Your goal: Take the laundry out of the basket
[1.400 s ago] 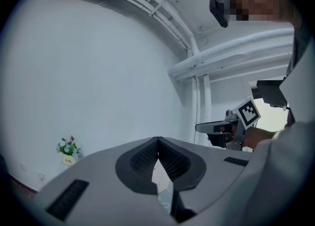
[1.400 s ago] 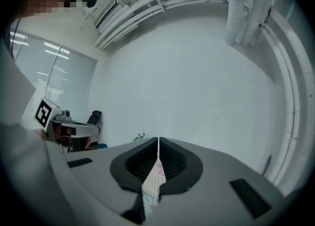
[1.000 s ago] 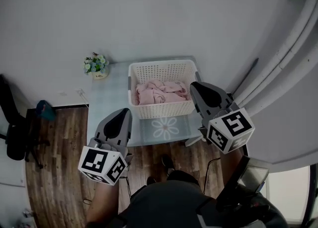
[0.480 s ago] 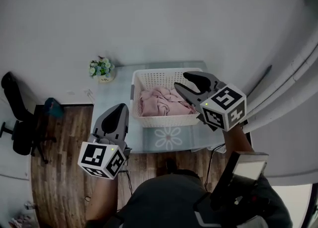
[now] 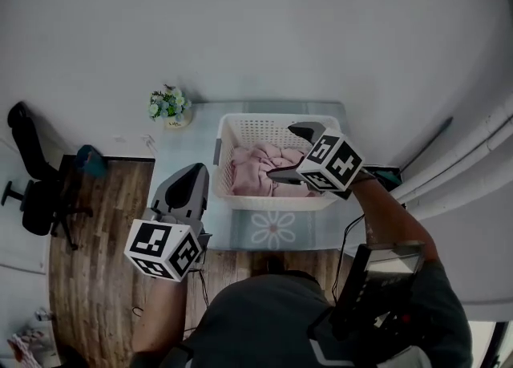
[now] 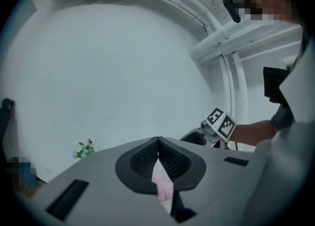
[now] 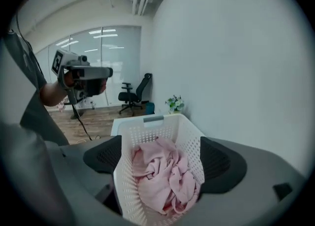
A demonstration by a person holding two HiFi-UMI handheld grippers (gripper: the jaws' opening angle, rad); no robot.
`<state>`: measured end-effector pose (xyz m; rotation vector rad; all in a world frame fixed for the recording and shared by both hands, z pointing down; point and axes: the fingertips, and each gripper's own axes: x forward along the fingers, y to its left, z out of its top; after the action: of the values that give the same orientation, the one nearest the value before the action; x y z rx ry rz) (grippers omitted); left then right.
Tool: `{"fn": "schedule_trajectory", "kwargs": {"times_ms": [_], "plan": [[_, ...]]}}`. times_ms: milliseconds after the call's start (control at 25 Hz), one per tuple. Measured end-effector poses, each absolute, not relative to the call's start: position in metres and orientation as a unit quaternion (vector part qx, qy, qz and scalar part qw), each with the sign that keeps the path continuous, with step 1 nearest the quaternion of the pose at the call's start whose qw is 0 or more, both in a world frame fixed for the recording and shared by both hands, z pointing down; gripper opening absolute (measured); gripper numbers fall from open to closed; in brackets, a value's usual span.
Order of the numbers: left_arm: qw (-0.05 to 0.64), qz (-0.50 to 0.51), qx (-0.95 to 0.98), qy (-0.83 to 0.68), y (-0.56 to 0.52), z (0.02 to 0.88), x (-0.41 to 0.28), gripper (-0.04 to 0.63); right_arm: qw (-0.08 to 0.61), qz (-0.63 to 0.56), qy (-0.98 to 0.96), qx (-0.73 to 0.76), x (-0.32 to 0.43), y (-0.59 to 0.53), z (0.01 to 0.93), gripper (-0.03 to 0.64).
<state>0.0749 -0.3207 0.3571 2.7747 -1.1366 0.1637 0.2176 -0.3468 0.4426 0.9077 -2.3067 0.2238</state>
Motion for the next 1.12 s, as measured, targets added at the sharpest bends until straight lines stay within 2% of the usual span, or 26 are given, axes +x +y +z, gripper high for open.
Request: {"fn": "schedule_trajectory", "kwargs": {"times_ms": [800,1120], "plan": [[0.124,0.124,0.877,-0.447,-0.378,0.450,0.056,0.009,0.493,0.193,-0.822,0.211,0.218,-0.386,0.639,0.522],[0.148,0.148,0.857,-0.471,-0.382,0.473,0.042,0.009,0.517,0.261,-0.791,0.197,0.213,-0.387,0.694,0.577]]}}
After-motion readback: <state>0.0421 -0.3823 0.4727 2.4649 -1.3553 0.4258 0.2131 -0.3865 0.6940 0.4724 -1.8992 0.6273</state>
